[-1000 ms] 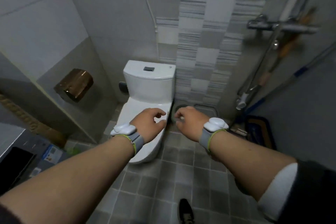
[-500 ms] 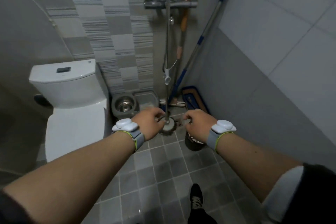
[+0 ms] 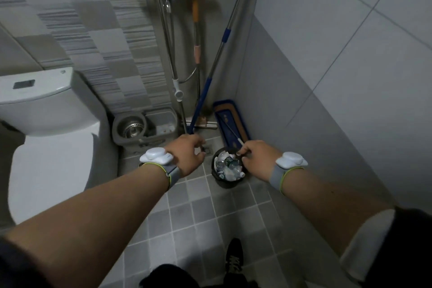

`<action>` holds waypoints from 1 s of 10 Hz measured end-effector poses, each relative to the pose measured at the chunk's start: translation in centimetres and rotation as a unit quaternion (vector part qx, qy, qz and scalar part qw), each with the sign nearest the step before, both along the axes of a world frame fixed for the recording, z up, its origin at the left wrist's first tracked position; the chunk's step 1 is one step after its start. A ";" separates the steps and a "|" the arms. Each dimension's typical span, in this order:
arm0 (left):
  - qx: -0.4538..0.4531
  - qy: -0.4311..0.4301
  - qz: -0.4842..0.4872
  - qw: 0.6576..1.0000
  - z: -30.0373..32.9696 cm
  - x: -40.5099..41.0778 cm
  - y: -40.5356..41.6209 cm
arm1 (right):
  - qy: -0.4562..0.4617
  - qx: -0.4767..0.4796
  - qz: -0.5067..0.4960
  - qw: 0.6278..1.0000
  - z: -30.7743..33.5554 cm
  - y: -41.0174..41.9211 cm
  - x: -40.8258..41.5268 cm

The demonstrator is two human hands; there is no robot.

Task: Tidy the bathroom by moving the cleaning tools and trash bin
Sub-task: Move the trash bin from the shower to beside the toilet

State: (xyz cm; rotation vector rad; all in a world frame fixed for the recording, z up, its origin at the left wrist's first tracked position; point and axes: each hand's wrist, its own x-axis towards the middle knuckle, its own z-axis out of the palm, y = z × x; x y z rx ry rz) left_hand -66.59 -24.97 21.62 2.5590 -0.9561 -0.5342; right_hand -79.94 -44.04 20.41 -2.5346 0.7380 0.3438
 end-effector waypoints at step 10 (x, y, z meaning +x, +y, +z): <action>0.092 0.183 0.084 0.975 -48.5 7.4 -15.2 | 0.165 0.121 -0.279 0.938 -49.7 -13.1 7.8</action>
